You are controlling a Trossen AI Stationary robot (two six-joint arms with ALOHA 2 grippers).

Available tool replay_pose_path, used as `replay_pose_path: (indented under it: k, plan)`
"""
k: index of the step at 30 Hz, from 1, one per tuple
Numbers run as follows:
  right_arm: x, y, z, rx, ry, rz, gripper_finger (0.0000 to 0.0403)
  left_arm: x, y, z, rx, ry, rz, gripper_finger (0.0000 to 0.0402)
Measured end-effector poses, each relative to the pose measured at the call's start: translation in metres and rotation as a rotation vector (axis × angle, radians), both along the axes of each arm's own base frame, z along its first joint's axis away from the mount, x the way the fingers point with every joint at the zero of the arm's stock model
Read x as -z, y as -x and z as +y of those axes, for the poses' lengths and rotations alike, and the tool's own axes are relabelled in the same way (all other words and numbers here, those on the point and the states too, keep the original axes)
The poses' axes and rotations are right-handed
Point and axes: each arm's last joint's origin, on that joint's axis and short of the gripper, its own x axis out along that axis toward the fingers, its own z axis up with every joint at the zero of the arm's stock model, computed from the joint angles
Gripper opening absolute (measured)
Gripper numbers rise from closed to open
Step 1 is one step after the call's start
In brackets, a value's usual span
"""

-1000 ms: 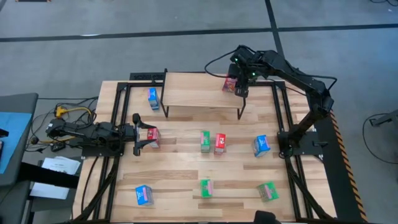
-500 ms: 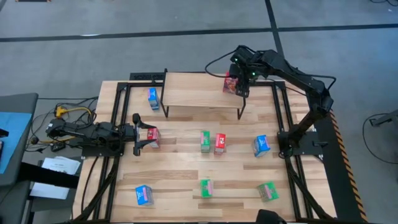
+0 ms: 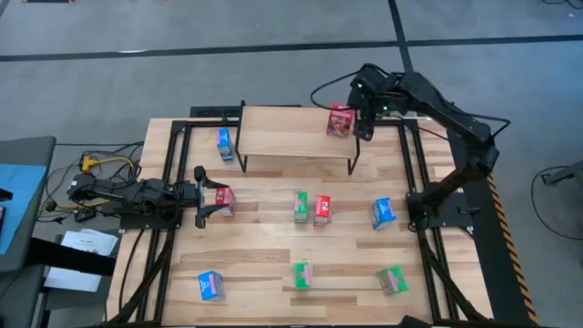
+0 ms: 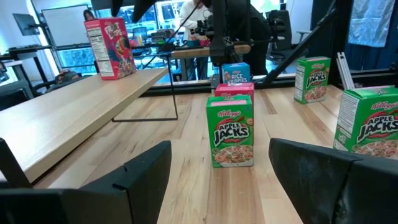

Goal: Stack cereal on shelf
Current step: Put the top red cereal box on the shelf

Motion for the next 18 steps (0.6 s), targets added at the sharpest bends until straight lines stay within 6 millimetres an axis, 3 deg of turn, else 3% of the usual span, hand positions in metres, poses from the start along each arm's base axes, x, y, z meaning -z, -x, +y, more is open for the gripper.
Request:
replay_pose_path:
  k: [6,12,18]
  plan:
    - [-0.002,0.003,0.019,0.028,-0.105,-0.027,0.0343,0.0,0.0,0.0,0.0,0.0,0.0,0.0262]
    - [-0.001,-0.007,0.038,-0.009,-0.183,-0.073,0.0335,0.0,0.0,0.0,0.0,0.0,0.0,0.0262]
    - [0.02,-0.016,0.056,-0.024,-0.214,-0.063,0.0333,0.0,0.0,0.0,0.0,0.0,0.0,0.0262]
